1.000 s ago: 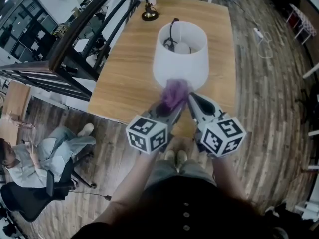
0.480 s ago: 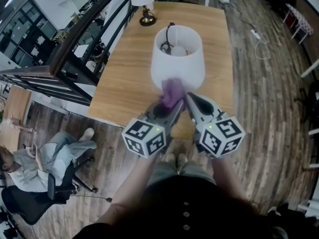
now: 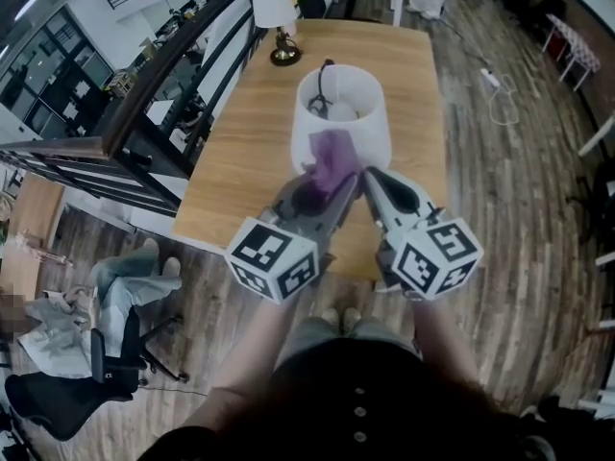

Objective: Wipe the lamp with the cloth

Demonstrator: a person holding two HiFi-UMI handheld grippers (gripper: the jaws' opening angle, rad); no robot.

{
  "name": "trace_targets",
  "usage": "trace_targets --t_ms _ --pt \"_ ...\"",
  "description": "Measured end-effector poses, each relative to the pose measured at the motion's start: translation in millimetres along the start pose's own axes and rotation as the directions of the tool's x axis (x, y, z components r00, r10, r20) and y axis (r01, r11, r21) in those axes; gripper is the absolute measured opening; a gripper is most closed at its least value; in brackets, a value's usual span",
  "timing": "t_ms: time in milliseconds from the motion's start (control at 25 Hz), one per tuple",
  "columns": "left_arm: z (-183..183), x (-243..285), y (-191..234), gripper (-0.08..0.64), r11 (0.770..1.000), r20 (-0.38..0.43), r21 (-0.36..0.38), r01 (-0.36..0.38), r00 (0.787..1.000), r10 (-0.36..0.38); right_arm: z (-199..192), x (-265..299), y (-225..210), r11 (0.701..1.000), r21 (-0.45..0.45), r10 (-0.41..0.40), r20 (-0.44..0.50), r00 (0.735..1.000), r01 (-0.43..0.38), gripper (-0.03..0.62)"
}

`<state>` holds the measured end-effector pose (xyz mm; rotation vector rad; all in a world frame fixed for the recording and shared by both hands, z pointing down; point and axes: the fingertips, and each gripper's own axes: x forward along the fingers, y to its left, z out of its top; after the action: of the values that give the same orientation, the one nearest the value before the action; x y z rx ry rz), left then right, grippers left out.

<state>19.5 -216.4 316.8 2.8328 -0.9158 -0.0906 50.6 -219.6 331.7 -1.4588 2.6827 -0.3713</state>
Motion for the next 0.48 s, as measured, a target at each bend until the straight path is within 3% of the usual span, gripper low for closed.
trace_targets --t_ms 480 --pt "61 21 -5 0.078 0.992 0.089 0.127 0.009 0.996 -0.020 46 2 -10 1.000 -0.028 0.012 0.090 0.996 -0.010 0.012"
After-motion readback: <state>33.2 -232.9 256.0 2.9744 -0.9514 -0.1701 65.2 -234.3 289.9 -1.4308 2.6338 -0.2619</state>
